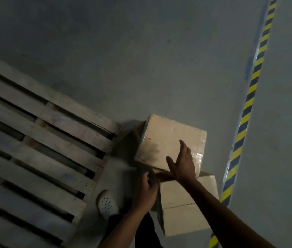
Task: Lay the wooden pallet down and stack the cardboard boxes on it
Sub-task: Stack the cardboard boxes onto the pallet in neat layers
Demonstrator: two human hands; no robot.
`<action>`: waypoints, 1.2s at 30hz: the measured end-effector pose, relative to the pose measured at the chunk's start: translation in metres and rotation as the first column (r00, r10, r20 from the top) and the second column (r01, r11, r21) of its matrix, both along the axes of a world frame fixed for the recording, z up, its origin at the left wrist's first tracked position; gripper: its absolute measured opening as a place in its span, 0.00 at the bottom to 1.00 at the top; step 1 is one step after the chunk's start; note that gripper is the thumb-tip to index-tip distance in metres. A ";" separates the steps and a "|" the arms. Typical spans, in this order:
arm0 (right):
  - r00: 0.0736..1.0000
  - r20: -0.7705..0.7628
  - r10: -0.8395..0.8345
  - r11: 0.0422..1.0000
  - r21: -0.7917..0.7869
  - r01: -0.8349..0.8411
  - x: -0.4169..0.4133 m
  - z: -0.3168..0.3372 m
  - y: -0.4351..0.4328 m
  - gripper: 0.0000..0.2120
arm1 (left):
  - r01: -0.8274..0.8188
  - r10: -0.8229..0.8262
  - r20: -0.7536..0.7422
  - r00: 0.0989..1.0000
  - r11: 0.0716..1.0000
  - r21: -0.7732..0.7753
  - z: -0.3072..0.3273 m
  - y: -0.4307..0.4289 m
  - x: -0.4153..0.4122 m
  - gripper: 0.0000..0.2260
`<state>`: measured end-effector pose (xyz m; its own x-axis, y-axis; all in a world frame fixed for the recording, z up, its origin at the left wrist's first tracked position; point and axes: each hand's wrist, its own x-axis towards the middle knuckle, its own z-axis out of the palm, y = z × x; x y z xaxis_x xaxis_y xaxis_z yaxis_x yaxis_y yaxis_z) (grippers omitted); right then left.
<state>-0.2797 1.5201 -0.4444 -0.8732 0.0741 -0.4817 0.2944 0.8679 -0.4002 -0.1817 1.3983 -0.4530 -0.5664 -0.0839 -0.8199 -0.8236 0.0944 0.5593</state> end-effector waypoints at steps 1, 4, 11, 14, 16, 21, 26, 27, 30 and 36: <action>1.000 -0.010 0.028 0.999 0.017 -0.028 -0.011 -0.017 0.003 0.40 | -0.030 0.030 0.025 0.999 1.000 -0.005 -0.016 0.004 -0.006 0.22; 0.989 -0.030 0.142 0.987 0.078 -0.139 -0.044 -0.064 0.013 0.41 | -0.077 0.076 0.107 0.991 0.997 0.010 -0.062 0.015 -0.026 0.27; 0.964 0.060 0.260 0.936 0.230 -0.267 -0.114 -0.124 0.033 0.48 | -0.224 0.222 0.162 0.962 0.975 -0.005 -0.101 0.051 -0.058 0.33; 0.962 0.105 0.250 0.935 0.231 -0.268 -0.129 -0.131 0.038 0.50 | -0.195 0.201 0.092 0.975 0.978 -0.067 -0.100 0.064 -0.052 0.35; 0.967 0.097 0.235 0.936 0.247 -0.252 -0.134 -0.133 0.041 0.50 | -0.152 0.156 0.015 0.988 0.980 -0.129 -0.099 0.066 -0.047 0.35; 0.979 0.134 0.153 0.922 0.338 -0.191 -0.149 -0.132 0.057 0.48 | -0.211 0.189 -0.167 0.968 0.969 -0.127 -0.116 0.045 -0.055 0.36; 0.987 0.153 -0.057 0.967 0.253 0.017 -0.136 -0.148 0.075 0.46 | -0.265 0.265 -0.006 0.964 0.963 -0.050 -0.139 0.028 -0.093 0.43; 0.985 0.147 -0.090 0.978 0.201 0.059 -0.132 -0.150 0.076 0.48 | -0.332 0.332 0.064 0.941 0.943 -0.017 -0.142 0.027 -0.102 0.43; 0.961 0.166 -0.221 0.975 0.044 0.216 -0.128 -0.149 0.075 0.58 | -0.485 0.467 0.173 0.867 0.870 0.086 -0.148 0.024 -0.115 0.42; 0.908 0.143 -0.394 0.905 -0.111 0.410 -0.094 -0.123 0.072 0.50 | -0.536 0.537 -0.003 0.844 0.843 -0.040 -0.130 0.025 -0.112 0.41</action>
<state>-0.3732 1.5919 -0.5672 -0.7213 0.3342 -0.6067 0.6574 0.6063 -0.4475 -0.2933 1.4228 -0.5825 -0.4177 -0.4038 -0.8139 -0.7559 -0.3426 0.5579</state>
